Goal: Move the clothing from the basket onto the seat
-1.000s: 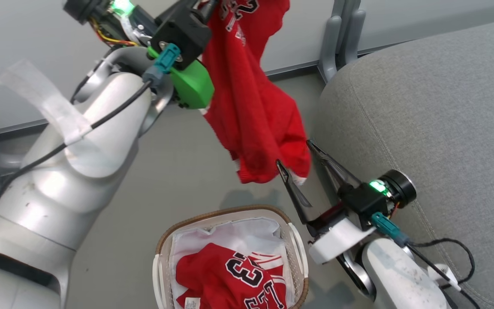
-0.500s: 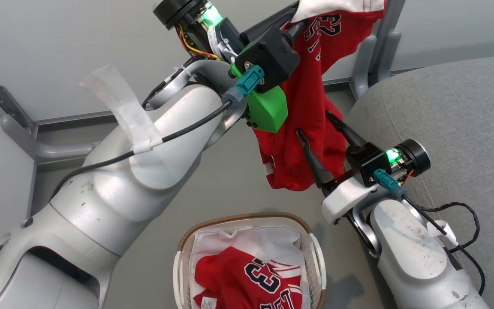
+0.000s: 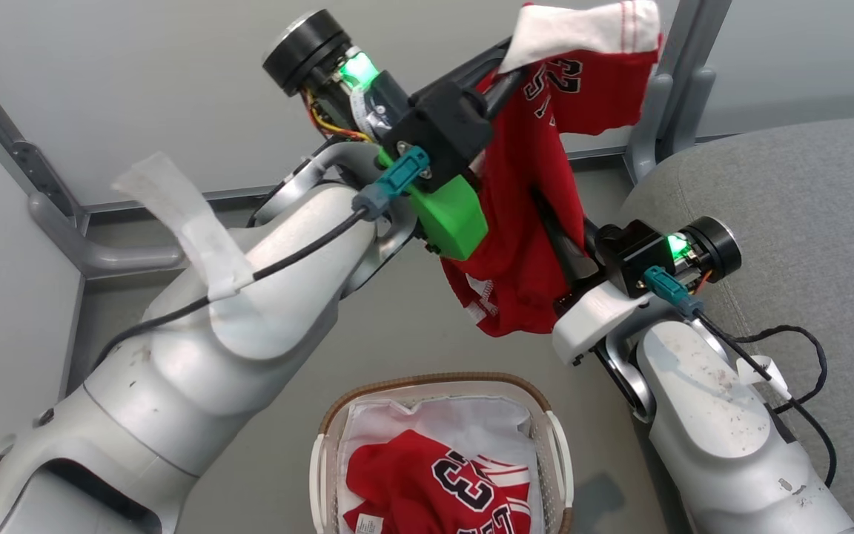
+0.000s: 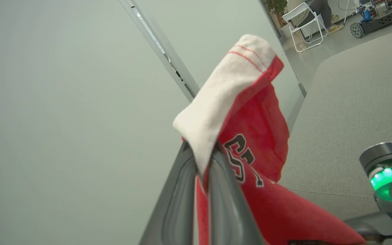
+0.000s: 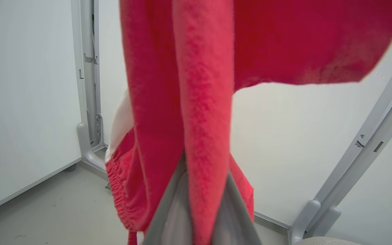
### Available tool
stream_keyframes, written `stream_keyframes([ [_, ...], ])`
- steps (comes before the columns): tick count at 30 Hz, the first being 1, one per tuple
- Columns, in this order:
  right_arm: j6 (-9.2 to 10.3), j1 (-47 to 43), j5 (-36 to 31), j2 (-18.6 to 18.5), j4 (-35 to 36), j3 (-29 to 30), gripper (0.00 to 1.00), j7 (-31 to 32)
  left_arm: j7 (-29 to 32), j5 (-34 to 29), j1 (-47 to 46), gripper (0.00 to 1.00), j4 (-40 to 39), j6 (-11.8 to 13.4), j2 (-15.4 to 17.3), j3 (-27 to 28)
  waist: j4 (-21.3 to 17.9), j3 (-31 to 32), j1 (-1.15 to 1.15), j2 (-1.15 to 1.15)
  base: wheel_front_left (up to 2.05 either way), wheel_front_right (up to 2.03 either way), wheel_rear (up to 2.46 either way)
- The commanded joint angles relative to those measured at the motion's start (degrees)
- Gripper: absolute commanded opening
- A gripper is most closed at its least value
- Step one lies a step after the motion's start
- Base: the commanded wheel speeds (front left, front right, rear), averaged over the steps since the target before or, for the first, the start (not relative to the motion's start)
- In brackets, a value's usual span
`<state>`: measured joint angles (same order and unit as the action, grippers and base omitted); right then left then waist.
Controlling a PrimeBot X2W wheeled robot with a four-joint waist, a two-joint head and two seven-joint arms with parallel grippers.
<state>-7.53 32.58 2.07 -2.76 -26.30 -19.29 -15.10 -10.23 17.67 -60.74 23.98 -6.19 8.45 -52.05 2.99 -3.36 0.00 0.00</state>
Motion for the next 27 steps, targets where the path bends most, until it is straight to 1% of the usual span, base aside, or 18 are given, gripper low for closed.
stream_keyframes([
  [1,0.08,-0.13,0.45,-0.25,0.31,0.41,0.00,-0.10,-0.49,0.69,1.66,0.00,-0.02,0.70,0.71,0.52,-0.14,-0.04,0.00,0.00,0.00,0.00,0.00],
  [2,0.08,-0.43,0.56,-0.25,0.31,0.78,0.00,-0.10,-0.79,1.06,2.42,0.00,0.17,1.02,1.09,0.84,-0.19,-0.07,0.00,0.00,0.00,0.00,0.00],
  [3,0.08,-0.80,0.80,-0.25,0.32,1.48,0.00,-0.10,-1.17,1.50,3.43,0.12,0.37,1.55,1.44,1.16,-0.17,-0.08,0.00,0.00,0.00,0.00,0.00],
  [4,0.08,-1.08,0.92,-0.25,0.33,2.33,0.00,-0.10,-1.60,2.01,4.34,0.39,0.54,1.96,1.62,1.47,-0.12,-0.10,0.00,0.00,0.00,0.00,0.00],
  [5,0.08,-1.48,1.08,-0.23,0.22,3.25,0.00,-0.10,-2.00,2.54,5.48,0.59,0.95,2.39,1.80,1.87,-0.06,-0.17,0.00,0.00,0.00,0.00,0.00],
  [6,0.07,-1.75,1.09,-0.20,0.15,3.73,0.00,-0.10,-2.26,2.89,6.37,0.98,1.37,2.80,2.01,2.21,-0.03,-0.26,0.00,0.00,0.00,0.00,0.00],
  [7,0.07,-1.95,1.16,-0.20,0.04,4.31,0.00,-0.10,-2.78,3.51,7.59,1.00,1.94,3.17,2.23,2.71,-0.01,-0.38,0.00,0.00,0.00,0.00,0.00],
  [9,0.07,-2.09,1.08,-0.22,0.12,5.18,0.00,-0.10,-3.56,4.22,9.63,1.00,2.66,3.98,2.53,3.30,0.00,-0.63,0.00,0.00,0.00,0.00,0.00],
  [13,0.07,-2.78,-0.37,-0.21,1.14,6.58,0.00,-0.10,-4.70,5.30,14.39,1.00,3.55,4.47,3.06,4.52,0.02,-1.33,0.00,0.00,0.00,0.00,0.00],
  [16,0.08,-3.21,-1.06,-0.21,1.84,8.06,0.00,-0.10,-5.08,6.35,18.68,1.00,3.35,4.75,3.26,6.43,-0.02,-1.71,0.00,0.00,0.00,0.00,0.00],
  [19,0.08,-4.02,-1.88,-0.22,2.81,8.83,0.00,-0.11,-4.95,6.99,23.87,1.00,1.50,4.26,3.11,9.15,-0.19,-2.14,0.00,0.00,0.00,0.00,0.00],
  [22,0.07,-4.86,-2.89,-0.22,3.89,9.86,0.00,-0.10,-4.91,5.90,28.93,1.00,-0.33,3.85,3.23,11.53,-0.29,-2.63,0.00,0.00,0.00,0.00,0.00],
  [27,0.08,-6.59,-3.73,-0.22,5.38,11.54,0.00,-0.10,-4.92,4.80,35.90,1.00,-1.85,2.95,2.22,15.56,-0.63,-3.24,0.00,0.00,0.00,0.00,0.00],
])
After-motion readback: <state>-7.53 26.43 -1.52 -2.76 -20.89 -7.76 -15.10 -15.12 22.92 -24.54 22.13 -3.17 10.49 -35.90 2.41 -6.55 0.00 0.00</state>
